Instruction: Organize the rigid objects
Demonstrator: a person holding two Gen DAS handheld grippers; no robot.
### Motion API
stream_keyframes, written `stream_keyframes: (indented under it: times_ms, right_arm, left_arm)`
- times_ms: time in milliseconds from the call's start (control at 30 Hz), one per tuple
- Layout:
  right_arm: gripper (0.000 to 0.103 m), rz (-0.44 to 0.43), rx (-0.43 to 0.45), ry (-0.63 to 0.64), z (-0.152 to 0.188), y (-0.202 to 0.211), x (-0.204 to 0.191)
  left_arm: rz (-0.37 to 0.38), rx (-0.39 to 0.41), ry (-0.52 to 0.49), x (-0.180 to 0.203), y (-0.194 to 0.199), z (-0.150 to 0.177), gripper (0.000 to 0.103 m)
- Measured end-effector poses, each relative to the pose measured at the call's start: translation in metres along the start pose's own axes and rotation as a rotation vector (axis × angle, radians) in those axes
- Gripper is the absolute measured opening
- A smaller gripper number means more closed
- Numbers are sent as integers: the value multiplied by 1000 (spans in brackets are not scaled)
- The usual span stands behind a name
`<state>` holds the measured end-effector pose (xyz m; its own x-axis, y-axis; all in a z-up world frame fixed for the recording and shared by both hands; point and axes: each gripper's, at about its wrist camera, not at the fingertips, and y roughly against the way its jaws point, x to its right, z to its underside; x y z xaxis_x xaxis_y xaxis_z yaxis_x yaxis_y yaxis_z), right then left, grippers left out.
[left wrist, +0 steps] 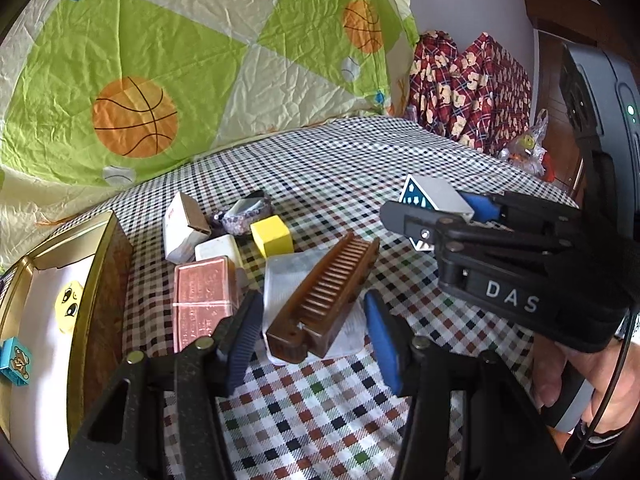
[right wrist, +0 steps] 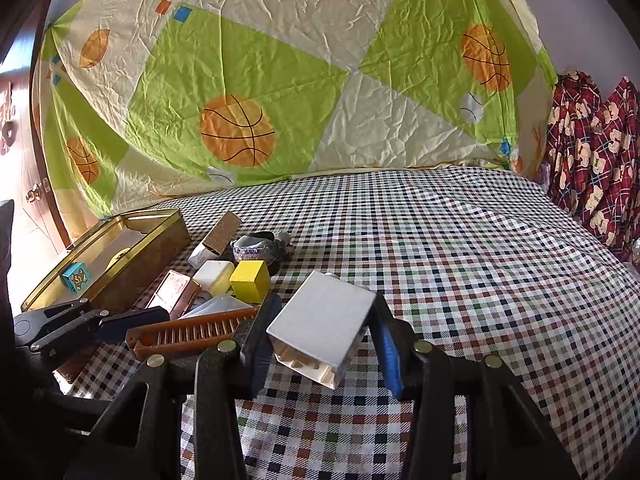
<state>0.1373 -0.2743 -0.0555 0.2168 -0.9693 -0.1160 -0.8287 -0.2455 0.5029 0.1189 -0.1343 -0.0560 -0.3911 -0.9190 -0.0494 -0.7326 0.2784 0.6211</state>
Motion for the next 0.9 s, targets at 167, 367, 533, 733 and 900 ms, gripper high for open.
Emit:
stream_keyframes:
  times_ms: [167, 367, 533, 733, 900]
  right_arm:
    - [47, 0, -1, 1, 0, 0, 0]
    - [47, -4, -3, 2, 0, 0, 0]
    - [47, -2, -3, 3, 1, -1, -1]
    - [47, -1, -3, 4, 1, -1, -2]
    - [47, -2, -4, 4, 1, -1, -1]
  left_arm:
    - [17, -72, 27, -4, -13, -2, 54]
    - [56, -105, 59, -8, -19, -2, 53]
    - [51, -48, 18, 0, -8, 1, 52]
    - [64, -25, 23, -2, -4, 0, 52]
    - [32, 34, 14, -1, 7, 2, 52]
